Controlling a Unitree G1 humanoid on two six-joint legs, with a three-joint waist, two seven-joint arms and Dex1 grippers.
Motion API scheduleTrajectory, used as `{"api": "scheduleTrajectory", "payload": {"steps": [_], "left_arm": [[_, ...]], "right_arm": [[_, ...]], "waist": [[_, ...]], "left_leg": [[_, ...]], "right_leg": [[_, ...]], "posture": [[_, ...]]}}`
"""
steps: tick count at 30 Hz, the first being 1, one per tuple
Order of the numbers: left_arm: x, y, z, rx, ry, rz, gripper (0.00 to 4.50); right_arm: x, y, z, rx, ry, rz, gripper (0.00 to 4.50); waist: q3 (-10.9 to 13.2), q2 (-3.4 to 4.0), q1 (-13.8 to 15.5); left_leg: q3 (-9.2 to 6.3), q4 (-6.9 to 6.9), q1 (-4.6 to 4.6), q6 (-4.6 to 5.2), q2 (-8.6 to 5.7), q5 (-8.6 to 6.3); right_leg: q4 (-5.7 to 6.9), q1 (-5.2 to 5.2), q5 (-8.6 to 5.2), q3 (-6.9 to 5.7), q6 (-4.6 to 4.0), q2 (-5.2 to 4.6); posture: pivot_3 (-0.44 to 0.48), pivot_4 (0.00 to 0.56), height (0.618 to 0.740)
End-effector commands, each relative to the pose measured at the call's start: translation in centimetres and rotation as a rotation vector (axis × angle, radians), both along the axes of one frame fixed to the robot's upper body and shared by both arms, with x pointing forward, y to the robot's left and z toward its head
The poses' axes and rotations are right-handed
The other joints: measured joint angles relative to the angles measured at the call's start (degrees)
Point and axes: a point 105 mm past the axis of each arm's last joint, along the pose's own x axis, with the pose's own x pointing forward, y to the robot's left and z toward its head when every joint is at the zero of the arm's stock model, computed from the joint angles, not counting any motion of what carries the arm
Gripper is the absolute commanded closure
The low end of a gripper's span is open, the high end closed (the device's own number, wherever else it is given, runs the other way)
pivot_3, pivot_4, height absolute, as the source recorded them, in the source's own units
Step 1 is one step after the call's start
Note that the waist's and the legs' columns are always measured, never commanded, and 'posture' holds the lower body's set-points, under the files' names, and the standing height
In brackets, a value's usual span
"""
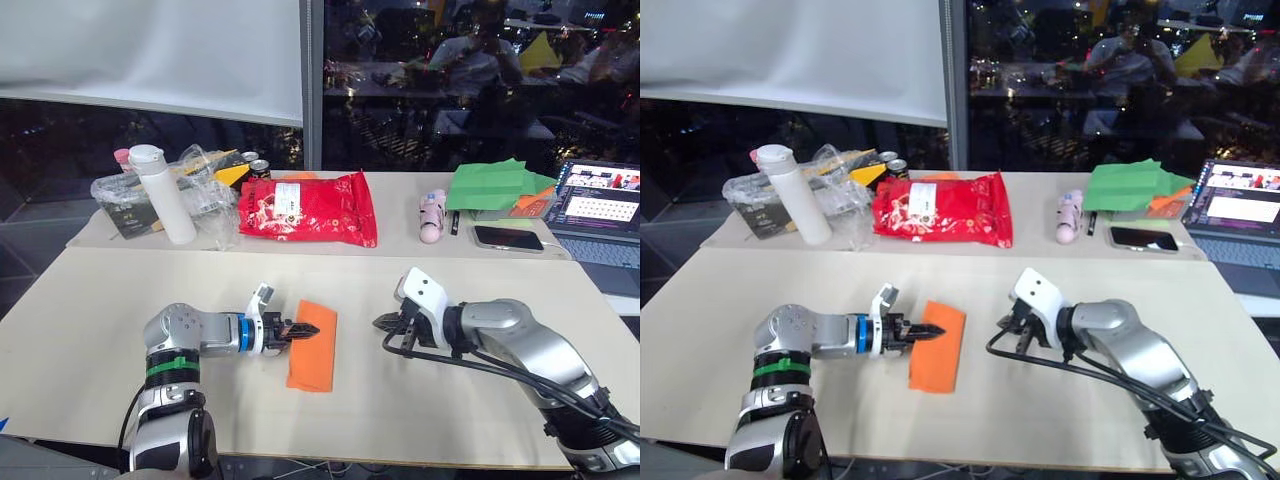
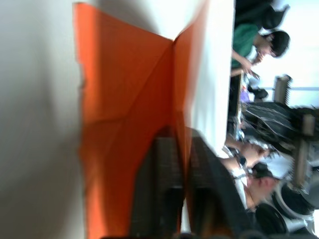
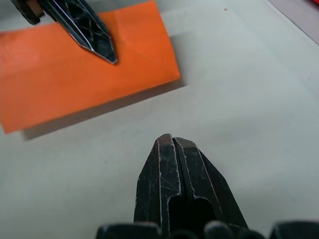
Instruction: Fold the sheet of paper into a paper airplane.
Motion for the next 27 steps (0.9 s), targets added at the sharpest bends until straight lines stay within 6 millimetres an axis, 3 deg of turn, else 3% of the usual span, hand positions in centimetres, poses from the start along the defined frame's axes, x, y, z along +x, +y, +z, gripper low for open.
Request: {"api": "scheduleTrajectory", "payload": {"steps": [1,5,9,11,13,15,16,19,22,27], "left_arm": [[-1.0,-0.4,-0.6,-0.035,0.031,-0.016,2.62],[-0.4,1.6,0.4,0.01,-0.016,0.032,1.37],[0.5,4.4,4.2,-0.003,-0.158,0.06,0.06],[0.0,5.7,6.3,0.017,-0.257,0.029,0.02],[-0.5,6.8,6.6,0.147,-0.362,-0.016,0.02],[-0.6,7.6,6.3,0.258,-0.478,-0.053,0.02],[-0.3,7.8,6.0,0.343,-0.629,-0.092,0.02],[-1.7,7.2,4.6,0.497,-0.94,-0.359,0.02],[-1.4,6.6,3.1,0.493,-0.987,-0.464,0.02],[-0.6,4.7,2.3,0.46,-1.12,-0.564,1.56]], "right_arm": [[0.1,0.0,1.2,0.007,-0.059,0.003,4.5],[0.0,-0.2,1.1,0.0,-0.058,0.005,4.5],[0.0,-0.4,1.2,-0.001,-0.059,0.007,4.5],[0.0,-0.5,1.2,-0.005,-0.061,0.003,4.5],[0.1,-0.7,1.1,-0.008,-0.07,-0.004,4.5],[0.1,-0.7,1.2,-0.006,-0.075,-0.003,4.5],[0.1,-0.7,1.2,-0.004,-0.079,-0.003,4.5],[0.2,-0.7,1.3,0.0,-0.086,-0.006,4.5],[0.3,-0.7,1.5,0.004,-0.099,-0.022,4.5],[0.2,-1.0,1.6,0.007,-0.112,-0.054,4.5]], "waist": [[0.0,0.01,0.0],[0.0,-0.13,-0.1],[0.1,-0.28,-0.9],[0.2,-0.42,-1.7],[0.2,-0.41,-1.7],[0.2,-0.32,-1.5],[0.2,-0.29,-1.4],[0.3,-0.26,-0.9],[0.3,-0.31,0.2],[0.3,-0.34,0.4]], "left_leg": [[0.0,-0.01,-0.03,0.0,0.0,0.0],[0.0,-0.03,-0.08,0.0,0.0,0.0],[-0.01,-0.06,-0.02,0.0,0.04,0.0],[-0.01,-0.08,-0.03,-0.02,0.05,0.01],[-0.02,-0.13,-0.15,-0.05,0.06,0.03],[0.0,-0.19,-0.14,-0.09,0.06,0.05],[0.02,-0.2,-0.12,-0.13,0.05,0.06],[0.08,-0.24,-0.12,-0.15,0.03,0.06],[0.12,-0.16,-0.27,-0.15,0.02,0.08],[0.16,-0.08,-0.38,-0.13,0.02,0.08]], "right_leg": [[-0.02,-0.01,0.0,0.0,0.0,0.0],[-0.06,-0.04,0.0,-0.01,0.0,0.0],[-0.01,-0.09,0.02,-0.01,0.04,0.03],[0.05,-0.19,0.02,-0.01,0.05,0.04],[0.07,-0.36,0.05,-0.01,0.06,0.04],[0.01,-0.35,0.06,0.01,0.04,0.02],[0.0,-0.35,0.06,0.01,0.02,-0.01],[-0.15,-0.42,0.18,0.0,-0.5,-0.08],[-0.23,-0.59,0.15,-0.01,-0.99,-0.1],[-0.31,-0.57,-0.04,-0.01,-0.98,-0.1]], "posture": [[0.0,0.15,0.715],[0.0,0.15,0.715],[0.0,0.15,0.715],[0.0,0.15,0.715],[0.0,0.15,0.715],[0.0,0.15,0.715],[0.0,0.15,0.715],[0.0,0.15,0.715],[0.0,0.15,0.715],[0.0,0.15,0.715]]}}
